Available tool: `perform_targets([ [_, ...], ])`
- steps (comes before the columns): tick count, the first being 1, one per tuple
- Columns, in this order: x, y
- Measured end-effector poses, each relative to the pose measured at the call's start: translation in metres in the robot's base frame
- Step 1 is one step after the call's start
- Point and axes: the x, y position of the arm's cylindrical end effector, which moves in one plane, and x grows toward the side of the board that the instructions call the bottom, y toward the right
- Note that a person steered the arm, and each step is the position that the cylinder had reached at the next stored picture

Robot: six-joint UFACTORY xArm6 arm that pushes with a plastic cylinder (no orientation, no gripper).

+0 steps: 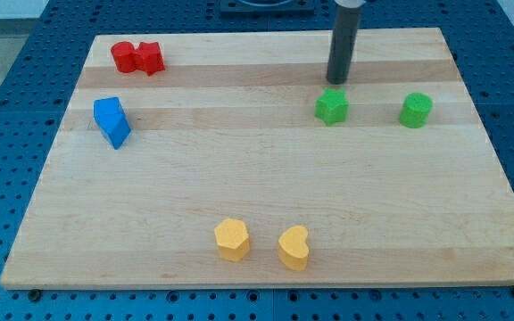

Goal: Push the green star to the green circle

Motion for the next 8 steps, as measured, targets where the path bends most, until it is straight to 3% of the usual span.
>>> perform_targets([
  [1,0.01,-0.039],
  [2,0.05,-0.047],
  [4,0.086,-0.032],
  [8,0.082,0.021],
])
